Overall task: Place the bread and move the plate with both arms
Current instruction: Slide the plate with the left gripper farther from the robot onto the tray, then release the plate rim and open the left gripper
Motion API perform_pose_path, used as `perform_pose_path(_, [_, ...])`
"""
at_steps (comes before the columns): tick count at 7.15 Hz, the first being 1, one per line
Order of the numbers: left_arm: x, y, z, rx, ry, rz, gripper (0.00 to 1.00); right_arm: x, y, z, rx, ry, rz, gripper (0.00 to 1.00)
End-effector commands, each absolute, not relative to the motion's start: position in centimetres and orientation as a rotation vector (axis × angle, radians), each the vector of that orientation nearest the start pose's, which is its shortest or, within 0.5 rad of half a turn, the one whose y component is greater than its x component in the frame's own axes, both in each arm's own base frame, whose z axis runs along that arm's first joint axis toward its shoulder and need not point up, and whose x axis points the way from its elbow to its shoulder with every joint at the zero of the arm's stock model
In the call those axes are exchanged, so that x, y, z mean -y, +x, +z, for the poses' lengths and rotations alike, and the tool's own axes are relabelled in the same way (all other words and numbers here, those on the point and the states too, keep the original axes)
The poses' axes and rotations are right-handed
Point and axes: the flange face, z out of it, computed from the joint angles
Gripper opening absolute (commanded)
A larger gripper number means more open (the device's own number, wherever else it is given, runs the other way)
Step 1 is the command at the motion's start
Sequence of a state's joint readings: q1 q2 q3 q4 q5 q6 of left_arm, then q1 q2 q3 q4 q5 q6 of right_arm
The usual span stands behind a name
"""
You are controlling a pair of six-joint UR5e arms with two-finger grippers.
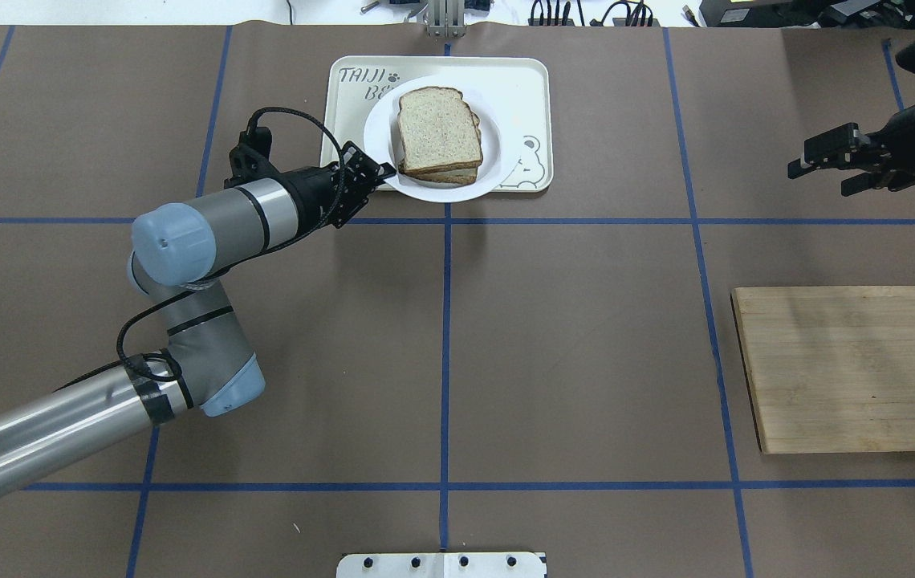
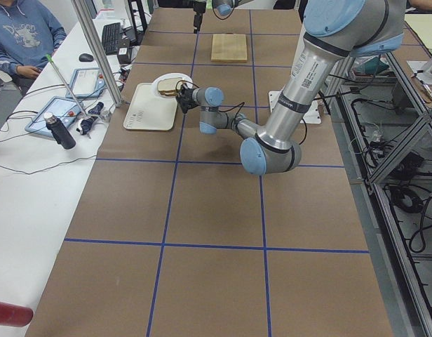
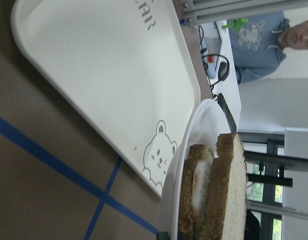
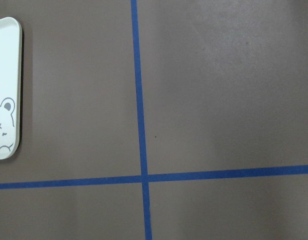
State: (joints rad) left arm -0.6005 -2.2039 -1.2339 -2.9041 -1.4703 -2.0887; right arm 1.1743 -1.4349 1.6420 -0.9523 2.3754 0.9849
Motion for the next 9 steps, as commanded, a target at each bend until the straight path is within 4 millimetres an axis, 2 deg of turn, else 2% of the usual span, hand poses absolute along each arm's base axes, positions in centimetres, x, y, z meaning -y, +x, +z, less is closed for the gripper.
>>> perform_pose_path(1, [55.2,53.9,29.5,-1.644,0.143,-1.077,0.00,53.4,-14.4,49.0,1.063,0.116,0.228,1.00])
perform_pose_path(3, [57.5,56.4,26.8,-1.555,0.139,-1.192,0.00,53.6,-14.5,49.6,1.057,0.106,0.231,1.00])
perform_pose_path(4, [57.8,56.8,27.9,-1.526,0.149,-1.204,0.00,53.6,-14.5,49.8,1.055,0.103,0.234,1.00])
perform_pose_path(6, [58.8,58.5,27.9,-1.494,0.162,-1.217,0.00,53.6,-14.5,49.8,1.054,0.103,0.236,1.00])
perform_pose_path(7, [58.9,58.6,27.5,-1.499,0.163,-1.217,0.00,53.6,-14.2,49.8,1.055,0.105,0.238,1.00])
perform_pose_path(8, [58.8,58.5,27.3,-1.502,0.163,-1.217,0.16,53.7,-14.3,49.8,1.053,0.105,0.239,1.00])
perform_pose_path(9, [58.5,58.0,26.1,-1.528,0.163,-1.203,0.61,53.7,-14.3,49.8,1.054,0.104,0.238,1.00])
